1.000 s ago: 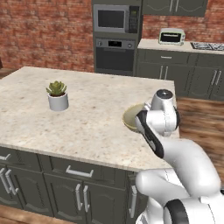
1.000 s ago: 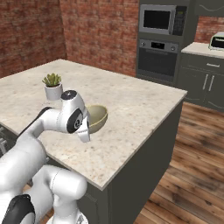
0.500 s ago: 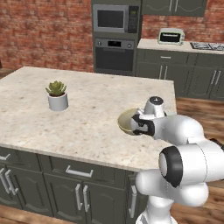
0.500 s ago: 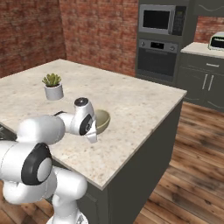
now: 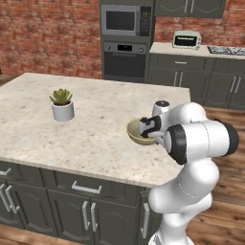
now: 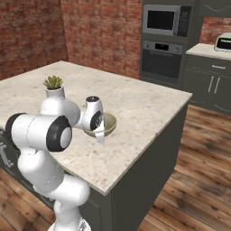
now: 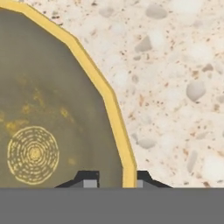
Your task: Clear the mugs and bowl far away from the sink.
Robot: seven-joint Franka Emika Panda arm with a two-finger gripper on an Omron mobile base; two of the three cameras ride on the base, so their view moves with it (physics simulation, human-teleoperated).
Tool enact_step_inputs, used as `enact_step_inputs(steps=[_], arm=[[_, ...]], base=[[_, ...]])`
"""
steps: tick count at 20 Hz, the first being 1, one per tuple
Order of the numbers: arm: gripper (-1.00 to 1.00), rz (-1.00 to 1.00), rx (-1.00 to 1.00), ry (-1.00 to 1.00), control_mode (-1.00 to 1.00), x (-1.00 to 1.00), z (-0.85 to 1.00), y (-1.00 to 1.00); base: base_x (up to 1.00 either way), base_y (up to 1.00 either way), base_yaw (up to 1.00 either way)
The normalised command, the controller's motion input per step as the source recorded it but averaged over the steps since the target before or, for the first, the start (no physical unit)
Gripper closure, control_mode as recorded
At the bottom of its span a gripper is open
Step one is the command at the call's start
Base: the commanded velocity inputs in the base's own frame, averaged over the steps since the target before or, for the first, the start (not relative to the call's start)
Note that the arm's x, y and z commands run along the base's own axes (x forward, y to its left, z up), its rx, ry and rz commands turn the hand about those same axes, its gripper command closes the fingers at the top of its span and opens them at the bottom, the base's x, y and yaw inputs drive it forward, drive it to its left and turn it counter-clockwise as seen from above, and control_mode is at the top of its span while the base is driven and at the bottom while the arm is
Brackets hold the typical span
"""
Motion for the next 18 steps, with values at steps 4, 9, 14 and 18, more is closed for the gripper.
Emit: enact_step_inputs(steps=[4, 9, 14, 18], arm=[[-1.0, 0.0, 0.0, 0.02, -1.0, 0.17, -0.56, 0.02], [-1.0, 0.0, 0.0, -0.02, -1.0, 0.04, -0.05, 0.0], [-1.0, 0.0, 0.0, -0.09, -1.0, -0.22, 0.38, 0.0], [-1.0, 0.0, 0.0, -0.07, -1.0, -0.24, 0.33, 0.0]], base=[[0.0, 0.0, 0.0], [0.0, 0.0, 0.0], [0.0, 0.0, 0.0], [0.0, 0.0, 0.0]])
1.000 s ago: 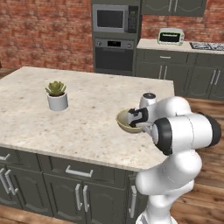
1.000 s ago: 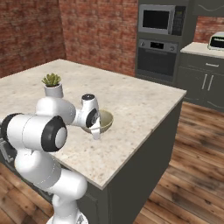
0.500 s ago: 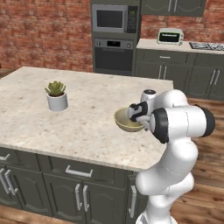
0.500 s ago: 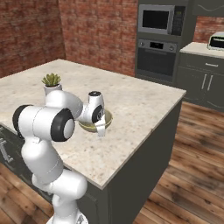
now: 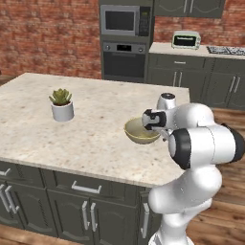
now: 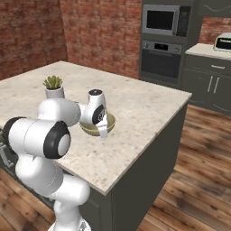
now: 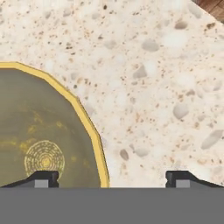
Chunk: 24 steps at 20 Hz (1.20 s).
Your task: Clear the mugs and bowl far away from the sink.
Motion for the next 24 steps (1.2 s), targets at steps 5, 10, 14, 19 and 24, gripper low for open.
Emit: enact_step_inputs(steps=[5, 10, 14, 19, 24], arm=[[-1.0, 0.06, 0.0, 0.0, -1.0, -0.57, 0.64, 0.0], [-1.0, 0.22, 0.0, 0.0, -1.0, -0.73, 0.64, 0.0], [-1.0, 0.28, -0.01, 0.0, -1.0, -0.69, 0.5, 0.0], [-1.0, 0.33, -0.02, 0.0, -1.0, -0.49, 0.37, 0.0], [-1.0, 0.34, -0.01, -0.01, -1.0, -0.3, 0.42, 0.0]], base=[[0.0, 0.0, 0.0], [0.0, 0.0, 0.0], [0.0, 0.0, 0.0], [0.0, 0.0, 0.0], [0.0, 0.0, 0.0]])
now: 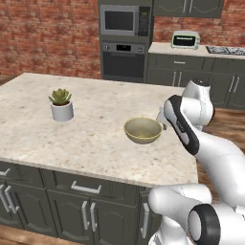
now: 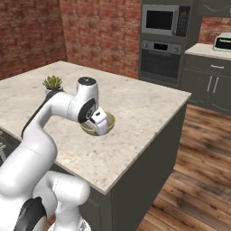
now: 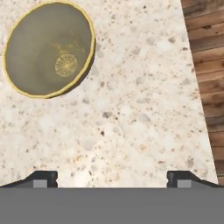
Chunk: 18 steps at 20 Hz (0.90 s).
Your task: Clear the mugs and bowl far away from the sink.
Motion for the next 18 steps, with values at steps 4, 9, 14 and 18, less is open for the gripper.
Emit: enact_step_inputs(steps=[4, 9, 14, 18], arm=[[-1.0, 0.31, -0.09, -0.01, -1.0, -0.41, 0.43, 0.04], [-1.0, 0.11, -0.16, 0.0, -1.0, -0.69, 0.53, 0.11], [-1.0, 0.02, -0.08, 0.0, -1.0, -0.8, 0.47, 0.02], [-1.0, 0.1, -0.01, -0.07, -1.0, -0.74, 0.19, 0.01]], base=[[0.0, 0.0, 0.0], [0.0, 0.0, 0.0], [0.0, 0.0, 0.0], [0.0, 0.0, 0.0]])
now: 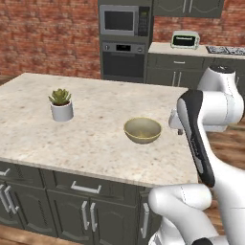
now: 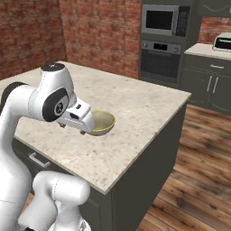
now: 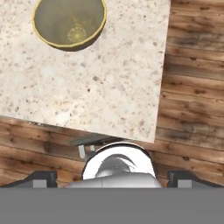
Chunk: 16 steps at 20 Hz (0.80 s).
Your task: Clear the mugs and bowl far away from the sink.
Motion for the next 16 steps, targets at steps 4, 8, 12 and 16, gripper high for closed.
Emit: enact_step_inputs(steps=[4, 8, 12, 16], arm=[[-1.0, 0.14, 0.0, -0.14, -1.0, -0.64, 0.05, 0.05], [-1.0, 0.06, -0.07, -0.05, -1.0, -0.14, 0.05, 0.03], [-1.0, 0.01, -0.1, 0.0, -1.0, -0.16, 0.11, 0.15], [-1.0, 0.0, 0.0, 0.0, 1.0, 0.0, 0.0, 0.0]], base=[[0.0, 0.0, 0.0], [0.0, 0.0, 0.0], [0.0, 0.0, 0.0], [-0.32, 0.93, 0.2]])
